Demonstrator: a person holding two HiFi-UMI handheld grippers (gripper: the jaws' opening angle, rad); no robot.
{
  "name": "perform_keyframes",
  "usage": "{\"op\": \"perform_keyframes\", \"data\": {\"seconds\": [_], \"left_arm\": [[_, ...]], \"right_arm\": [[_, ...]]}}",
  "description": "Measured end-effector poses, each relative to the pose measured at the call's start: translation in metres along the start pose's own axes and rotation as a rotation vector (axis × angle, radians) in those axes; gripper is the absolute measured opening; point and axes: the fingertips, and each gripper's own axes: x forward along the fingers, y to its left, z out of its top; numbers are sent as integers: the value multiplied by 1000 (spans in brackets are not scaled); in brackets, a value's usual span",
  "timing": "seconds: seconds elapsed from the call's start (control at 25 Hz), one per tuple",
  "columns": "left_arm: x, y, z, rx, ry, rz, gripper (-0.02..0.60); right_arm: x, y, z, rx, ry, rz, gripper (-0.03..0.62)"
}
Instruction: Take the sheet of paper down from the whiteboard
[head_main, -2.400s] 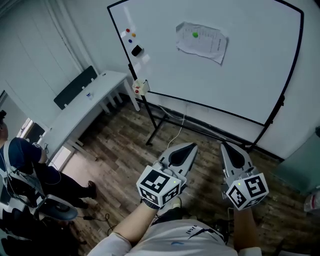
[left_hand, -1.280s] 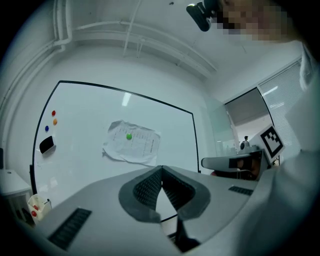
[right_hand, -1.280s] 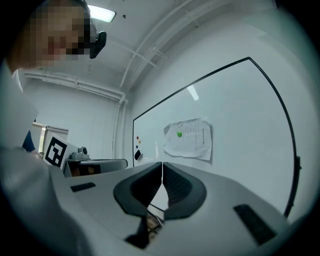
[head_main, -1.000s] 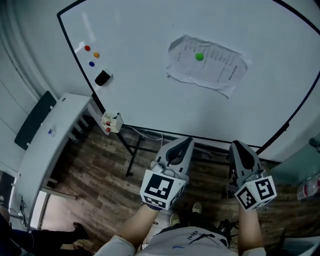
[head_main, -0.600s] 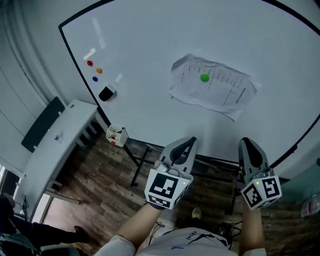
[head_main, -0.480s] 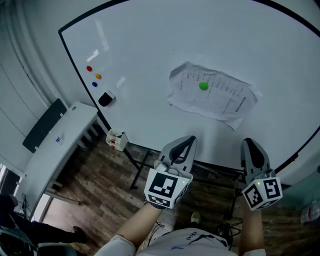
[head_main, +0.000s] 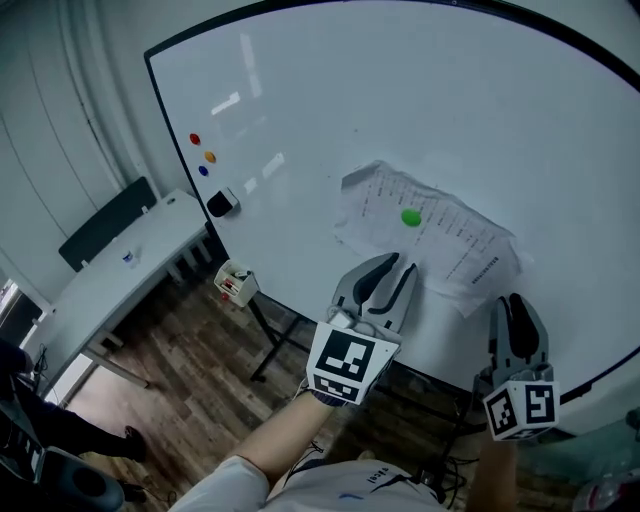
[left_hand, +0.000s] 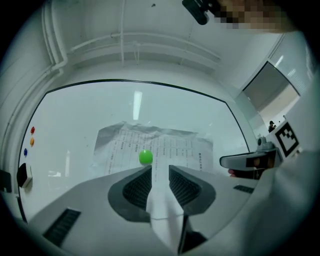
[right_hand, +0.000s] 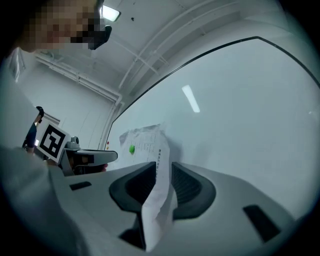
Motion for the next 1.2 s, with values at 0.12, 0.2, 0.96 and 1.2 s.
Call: {"op": "perform_keyframes", "data": {"seconds": [0.12, 0.2, 0.96, 1.2], "left_arm": [[17, 10, 8, 33, -10, 55, 131], [27, 18, 15, 59, -20, 90, 146], [54, 30, 19, 99, -55, 148, 156], [52, 33, 21, 78, -82, 135, 133]], "right_arm": [[8, -7, 8, -4, -29, 12, 89], [12, -7, 12, -12, -43, 25, 89], [35, -7, 5, -36, -37, 96, 87], [35, -8, 9, -12, -47, 105, 19]]}}
